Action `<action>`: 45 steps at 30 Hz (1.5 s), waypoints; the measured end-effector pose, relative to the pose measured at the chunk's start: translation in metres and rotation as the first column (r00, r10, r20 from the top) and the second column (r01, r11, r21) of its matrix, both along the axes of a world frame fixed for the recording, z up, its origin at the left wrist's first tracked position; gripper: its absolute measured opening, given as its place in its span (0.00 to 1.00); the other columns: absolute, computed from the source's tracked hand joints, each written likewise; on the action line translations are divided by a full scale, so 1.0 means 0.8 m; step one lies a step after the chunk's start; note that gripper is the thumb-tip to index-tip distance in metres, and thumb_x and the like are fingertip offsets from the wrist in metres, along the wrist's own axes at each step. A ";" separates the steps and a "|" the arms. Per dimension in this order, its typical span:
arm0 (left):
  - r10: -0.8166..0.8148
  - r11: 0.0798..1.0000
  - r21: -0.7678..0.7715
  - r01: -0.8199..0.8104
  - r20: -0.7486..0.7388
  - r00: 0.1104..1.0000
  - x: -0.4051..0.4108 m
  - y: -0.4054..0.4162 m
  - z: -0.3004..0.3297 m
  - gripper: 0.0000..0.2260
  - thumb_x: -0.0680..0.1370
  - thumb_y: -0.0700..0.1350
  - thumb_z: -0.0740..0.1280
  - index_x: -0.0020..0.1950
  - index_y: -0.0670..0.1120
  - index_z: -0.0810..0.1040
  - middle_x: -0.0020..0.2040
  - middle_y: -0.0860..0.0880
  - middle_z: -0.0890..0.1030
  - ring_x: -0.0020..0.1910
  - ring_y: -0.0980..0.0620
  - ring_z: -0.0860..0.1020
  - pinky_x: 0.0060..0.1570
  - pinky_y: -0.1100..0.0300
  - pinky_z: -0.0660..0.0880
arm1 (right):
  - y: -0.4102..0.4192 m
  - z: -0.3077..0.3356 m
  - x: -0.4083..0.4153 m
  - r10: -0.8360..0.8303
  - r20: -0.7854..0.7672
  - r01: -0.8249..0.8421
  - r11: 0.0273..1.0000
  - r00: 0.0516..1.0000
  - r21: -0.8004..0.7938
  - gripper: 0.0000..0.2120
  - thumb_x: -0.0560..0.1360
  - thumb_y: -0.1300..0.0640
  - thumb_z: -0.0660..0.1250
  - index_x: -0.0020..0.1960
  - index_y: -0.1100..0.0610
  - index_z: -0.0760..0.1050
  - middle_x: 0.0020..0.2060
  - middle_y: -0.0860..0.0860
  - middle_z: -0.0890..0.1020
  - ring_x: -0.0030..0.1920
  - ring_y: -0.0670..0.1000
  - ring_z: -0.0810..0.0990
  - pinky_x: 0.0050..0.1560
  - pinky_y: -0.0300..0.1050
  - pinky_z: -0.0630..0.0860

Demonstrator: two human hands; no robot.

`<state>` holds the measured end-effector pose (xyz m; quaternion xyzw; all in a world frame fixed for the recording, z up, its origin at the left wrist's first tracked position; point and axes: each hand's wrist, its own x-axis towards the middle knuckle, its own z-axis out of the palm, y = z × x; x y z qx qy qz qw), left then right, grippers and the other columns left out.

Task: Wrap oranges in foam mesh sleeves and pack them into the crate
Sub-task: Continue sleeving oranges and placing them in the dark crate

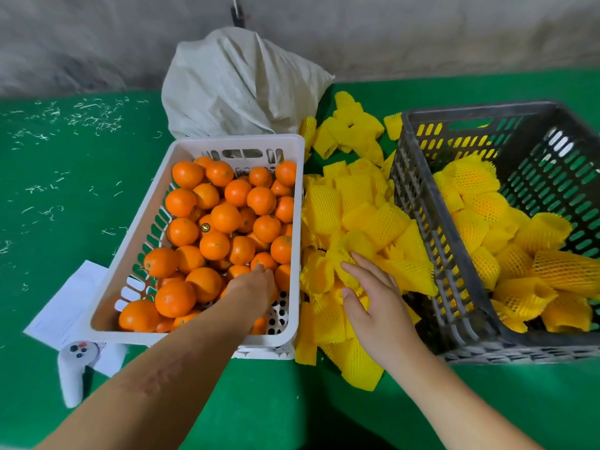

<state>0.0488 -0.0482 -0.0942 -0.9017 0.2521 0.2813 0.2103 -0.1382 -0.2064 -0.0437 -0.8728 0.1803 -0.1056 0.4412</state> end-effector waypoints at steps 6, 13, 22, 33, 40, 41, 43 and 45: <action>-0.084 0.996 0.000 0.084 0.101 0.991 -0.010 -0.019 -0.016 0.31 0.81 0.45 0.70 0.81 0.49 0.60 0.71 0.45 0.69 0.68 0.42 0.74 0.48 0.52 0.74 | 0.009 -0.007 0.005 -0.052 0.033 0.045 0.979 0.998 0.198 0.17 0.83 0.56 0.64 0.70 0.47 0.76 0.71 0.34 0.69 0.73 0.37 0.66 0.72 0.47 0.70; -0.147 0.989 0.027 0.145 0.084 0.986 0.004 -0.010 -0.022 0.37 0.79 0.44 0.73 0.81 0.48 0.55 0.72 0.42 0.66 0.67 0.40 0.74 0.47 0.49 0.77 | 0.007 -0.006 0.006 -0.037 0.020 0.031 0.968 0.999 0.248 0.17 0.83 0.55 0.63 0.70 0.44 0.76 0.69 0.28 0.66 0.71 0.32 0.64 0.71 0.46 0.71; 0.132 0.976 -0.176 -0.127 0.020 0.991 0.011 0.004 0.009 0.30 0.76 0.52 0.76 0.73 0.47 0.68 0.66 0.44 0.71 0.62 0.39 0.78 0.55 0.48 0.79 | 0.000 -0.003 0.001 -0.179 0.193 0.095 0.919 0.965 0.382 0.15 0.82 0.60 0.66 0.56 0.39 0.81 0.59 0.25 0.76 0.65 0.32 0.73 0.57 0.24 0.70; 0.061 -0.445 -0.476 -0.759 -0.861 0.504 -0.026 0.058 0.118 0.06 0.83 0.49 0.67 0.60 0.55 0.76 0.52 0.59 0.86 0.56 0.52 0.86 0.48 0.61 0.83 | -0.026 -0.005 0.012 -0.472 0.081 0.248 0.593 0.878 0.766 0.14 0.77 0.65 0.72 0.57 0.48 0.78 0.54 0.52 0.83 0.55 0.53 0.82 0.56 0.52 0.78; -0.168 -0.437 -0.298 -0.849 -0.900 0.403 -0.096 -0.031 0.122 0.23 0.77 0.51 0.68 0.72 0.51 0.74 0.69 0.44 0.79 0.62 0.44 0.84 0.55 0.52 0.82 | -0.026 0.022 0.022 -0.463 0.112 0.122 0.445 0.879 0.887 0.08 0.79 0.62 0.70 0.56 0.54 0.82 0.46 0.49 0.87 0.46 0.47 0.83 0.50 0.46 0.79; -0.164 -0.398 -0.308 -0.864 -0.903 0.397 -0.103 -0.039 0.119 0.26 0.77 0.51 0.69 0.74 0.50 0.72 0.70 0.44 0.79 0.62 0.43 0.84 0.55 0.53 0.82 | -0.027 0.025 0.024 -0.460 0.119 0.118 0.454 0.880 0.883 0.07 0.80 0.62 0.69 0.56 0.54 0.82 0.45 0.48 0.87 0.46 0.46 0.84 0.49 0.46 0.80; -0.168 -0.351 -0.288 -0.891 -0.916 0.363 -0.108 -0.050 0.111 0.26 0.80 0.48 0.68 0.77 0.49 0.69 0.70 0.43 0.78 0.61 0.43 0.84 0.53 0.53 0.82 | -0.031 0.027 0.027 -0.460 0.105 0.146 0.477 0.882 0.867 0.07 0.81 0.61 0.68 0.55 0.52 0.81 0.48 0.47 0.87 0.51 0.47 0.84 0.54 0.49 0.80; -0.163 -0.333 -0.250 -0.909 -0.935 0.316 -0.108 -0.057 0.109 0.20 0.85 0.45 0.64 0.77 0.47 0.69 0.69 0.42 0.78 0.60 0.44 0.84 0.54 0.53 0.83 | -0.036 0.024 0.027 -0.450 0.084 0.182 0.517 0.889 0.836 0.08 0.81 0.61 0.67 0.55 0.50 0.81 0.53 0.48 0.85 0.54 0.47 0.83 0.57 0.48 0.78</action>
